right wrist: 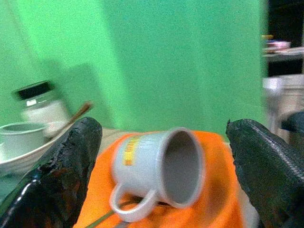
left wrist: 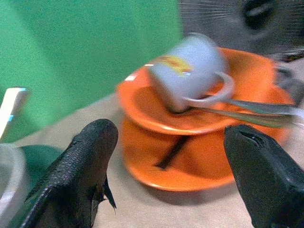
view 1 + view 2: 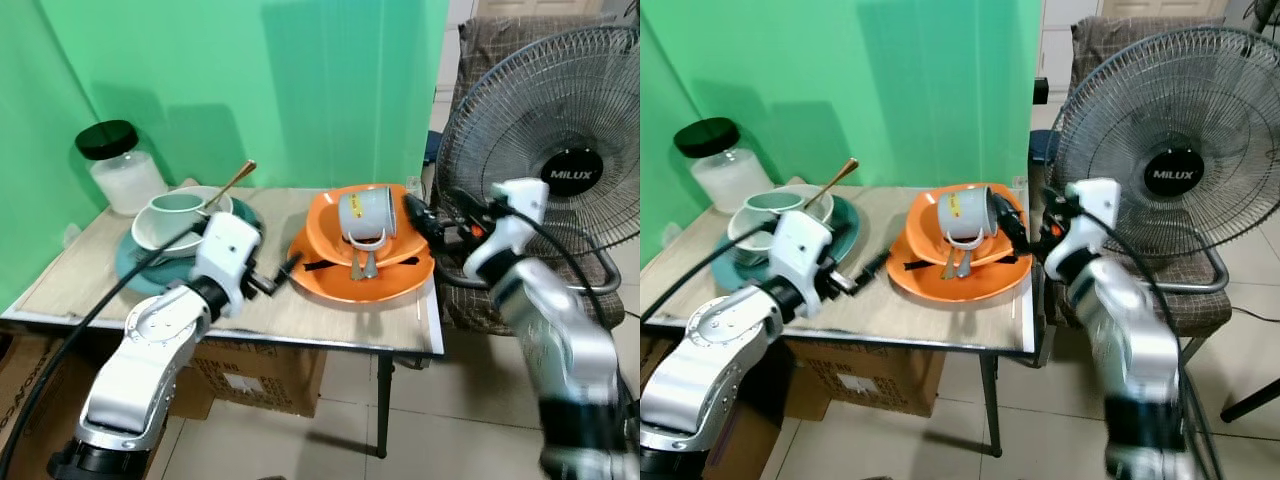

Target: Setting the table

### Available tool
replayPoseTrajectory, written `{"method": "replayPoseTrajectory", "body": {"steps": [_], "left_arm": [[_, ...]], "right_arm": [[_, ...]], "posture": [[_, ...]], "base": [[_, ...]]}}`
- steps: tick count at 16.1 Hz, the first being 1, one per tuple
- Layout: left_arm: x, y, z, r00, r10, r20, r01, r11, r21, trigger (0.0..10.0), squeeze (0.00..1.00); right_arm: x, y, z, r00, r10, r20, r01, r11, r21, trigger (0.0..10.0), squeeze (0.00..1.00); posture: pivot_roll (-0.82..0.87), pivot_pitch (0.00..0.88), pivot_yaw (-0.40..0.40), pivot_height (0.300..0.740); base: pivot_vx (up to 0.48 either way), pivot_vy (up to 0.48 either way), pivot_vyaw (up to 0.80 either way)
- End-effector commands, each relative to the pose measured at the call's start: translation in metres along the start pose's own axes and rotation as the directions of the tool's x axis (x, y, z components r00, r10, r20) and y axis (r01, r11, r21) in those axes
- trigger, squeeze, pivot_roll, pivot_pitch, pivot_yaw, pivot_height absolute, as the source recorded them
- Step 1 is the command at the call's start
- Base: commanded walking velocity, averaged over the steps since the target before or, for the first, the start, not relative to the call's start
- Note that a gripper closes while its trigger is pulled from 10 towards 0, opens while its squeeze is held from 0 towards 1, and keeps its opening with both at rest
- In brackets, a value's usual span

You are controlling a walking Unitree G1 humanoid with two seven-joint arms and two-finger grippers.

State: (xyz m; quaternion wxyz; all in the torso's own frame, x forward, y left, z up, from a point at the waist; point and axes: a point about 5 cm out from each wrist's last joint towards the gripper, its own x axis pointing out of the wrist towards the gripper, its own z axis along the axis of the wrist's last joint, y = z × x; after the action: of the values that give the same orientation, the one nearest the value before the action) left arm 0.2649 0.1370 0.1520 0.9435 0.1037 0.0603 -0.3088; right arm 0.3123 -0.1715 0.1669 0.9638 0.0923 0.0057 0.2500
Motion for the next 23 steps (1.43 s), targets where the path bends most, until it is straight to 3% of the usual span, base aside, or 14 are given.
{"method": "replayPoseTrajectory", "body": {"steps": [1, 3, 5, 8, 9, 10, 14, 18, 19, 20, 23], "left_arm": [[0.002, 0.001, 0.006, 0.999, -0.044, 0.002, 0.044, 0.999, 0.013, 10.0, 0.00], [0.005, -0.001, 0.005, 0.997, -0.079, -0.014, 0.079, 0.997, 0.025, 10.0, 0.00], [0.004, 0.005, 0.003, 0.993, -0.115, -0.035, 0.118, 0.989, 0.090, 10.0, 0.00], [0.000, 0.005, 0.001, 0.983, -0.173, -0.054, 0.178, 0.977, 0.119, 10.0, 0.00], [-0.001, 0.004, 0.001, 0.980, -0.192, -0.061, 0.197, 0.973, 0.116, 10.0, 0.00], [-0.001, 0.005, 0.000, 0.977, -0.202, -0.068, 0.209, 0.971, 0.120, 10.0, 0.00], [0.000, 0.002, -0.002, 0.972, -0.220, -0.075, 0.229, 0.964, 0.134, 10.0, 0.00], [0.000, -0.001, -0.005, 0.970, -0.229, -0.080, 0.237, 0.963, 0.129, 10.0, 0.00], [0.000, -0.001, -0.005, 0.970, -0.229, -0.079, 0.238, 0.963, 0.129, 10.0, 0.00], [0.000, -0.001, -0.006, 0.970, -0.230, -0.079, 0.238, 0.963, 0.128, 10.0, 0.00], [0.001, -0.004, -0.006, 0.968, -0.238, -0.075, 0.246, 0.961, 0.124, 10.0, 0.00]], "right_arm": [[0.006, 0.000, -0.001, 0.997, 0.079, -0.021, -0.079, 0.997, 0.002, 10.0, 1.00], [0.012, -0.009, -0.003, 0.991, 0.119, -0.063, -0.121, 0.992, -0.020, 10.0, 1.00], [0.030, -0.017, -0.010, 0.984, 0.140, -0.112, -0.142, 0.990, -0.014, 10.0, 1.00], [0.043, -0.017, -0.018, 0.967, 0.199, -0.157, -0.203, 0.979, -0.012, 10.0, 1.00], [0.046, -0.017, -0.019, 0.962, 0.227, -0.152, -0.227, 0.974, 0.018, 10.0, 0.07], [0.048, -0.017, -0.020, 0.959, 0.237, -0.154, -0.236, 0.971, 0.025, 10.0, 0.00], [0.059, -0.022, -0.027, 0.971, 0.163, -0.173, -0.170, 0.985, -0.026, 10.0, 0.00], [0.059, -0.024, -0.029, 0.966, 0.174, -0.189, -0.183, 0.983, -0.028, 10.0, 0.00], [0.059, -0.024, -0.028, 0.965, 0.190, -0.179, -0.196, 0.981, -0.014, 3.9, 0.00], [0.058, -0.025, -0.027, 0.963, 0.207, -0.174, -0.210, 0.978, -0.001, 0.0, 0.00], [0.056, -0.025, -0.027, 0.948, 0.260, -0.185, -0.262, 0.965, 0.017, 0.0, 0.00]], "posture": [[-0.03, 0.000, 0.108, 0.740], [-0.02, 0.000, 0.113, 0.740], [-0.01, 0.000, 0.111, 0.740], [-0.02, 0.000, 0.119, 0.740], [-0.02, 0.000, 0.121, 0.740], [-0.02, 0.000, 0.121, 0.740], [-0.03, 0.000, 0.116, 0.740], [-0.03, 0.000, 0.112, 0.740], [-0.03, 0.000, 0.110, 0.740], [-0.04, 0.000, 0.110, 0.740], [-0.04, 0.000, 0.112, 0.740]], "base": [[0.000, 0.000, 0.00], [0.000, 0.000, 0.00], [0.000, 0.000, 0.00], [0.000, 0.000, 0.00], [0.000, 0.000, 0.00], [0.000, 0.000, 0.00], [0.000, 0.000, 0.00], [0.000, 0.000, 0.00], [0.000, 0.000, 0.00], [0.000, 0.000, 0.00], [0.000, 0.000, 0.00]]}}
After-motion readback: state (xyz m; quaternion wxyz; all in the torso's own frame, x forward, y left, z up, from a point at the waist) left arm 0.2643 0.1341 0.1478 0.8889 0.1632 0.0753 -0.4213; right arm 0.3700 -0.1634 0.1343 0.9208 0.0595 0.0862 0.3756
